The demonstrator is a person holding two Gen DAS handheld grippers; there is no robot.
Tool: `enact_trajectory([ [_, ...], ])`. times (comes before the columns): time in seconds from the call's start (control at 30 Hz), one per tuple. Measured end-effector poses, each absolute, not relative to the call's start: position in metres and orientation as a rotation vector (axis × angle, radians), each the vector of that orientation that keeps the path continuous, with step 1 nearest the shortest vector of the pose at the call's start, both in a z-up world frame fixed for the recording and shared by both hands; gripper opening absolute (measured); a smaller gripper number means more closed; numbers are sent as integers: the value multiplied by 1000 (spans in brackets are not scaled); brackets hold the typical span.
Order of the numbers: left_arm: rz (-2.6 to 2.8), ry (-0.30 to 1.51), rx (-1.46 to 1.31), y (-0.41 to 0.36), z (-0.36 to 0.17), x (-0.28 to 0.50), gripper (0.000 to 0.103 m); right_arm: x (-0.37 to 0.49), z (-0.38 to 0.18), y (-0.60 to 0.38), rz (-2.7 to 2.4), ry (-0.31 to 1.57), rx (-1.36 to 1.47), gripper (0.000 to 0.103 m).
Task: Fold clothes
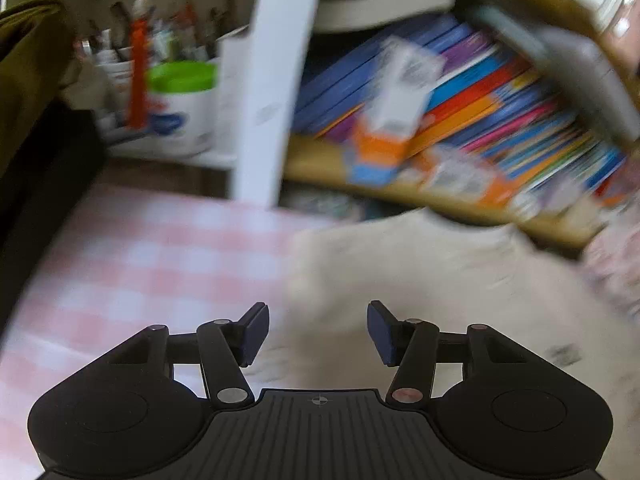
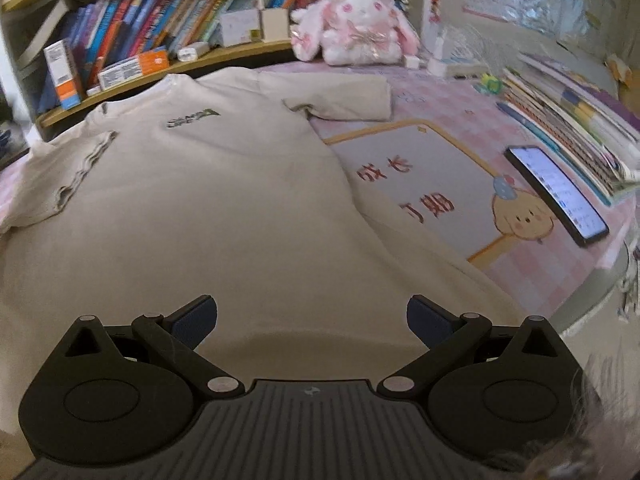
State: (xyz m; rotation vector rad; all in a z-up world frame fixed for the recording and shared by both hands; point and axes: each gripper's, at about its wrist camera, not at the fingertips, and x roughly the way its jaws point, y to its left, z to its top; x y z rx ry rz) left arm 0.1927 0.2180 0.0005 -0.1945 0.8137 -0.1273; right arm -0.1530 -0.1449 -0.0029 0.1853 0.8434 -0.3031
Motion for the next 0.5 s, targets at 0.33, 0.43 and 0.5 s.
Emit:
enact_trajectory([
  [0.33, -130, 840, -307, 246, -30, 210, 2, -156, -1, -130, -273, 867, 122, 102],
  [0.43, -139, 844, -382, 260, -37, 215, 2, -160, 0, -130, -299, 871, 122, 102],
  [0.5, -145, 846, -433, 269, -42, 218, 3, -163, 1, -131, -315, 875, 122, 102],
])
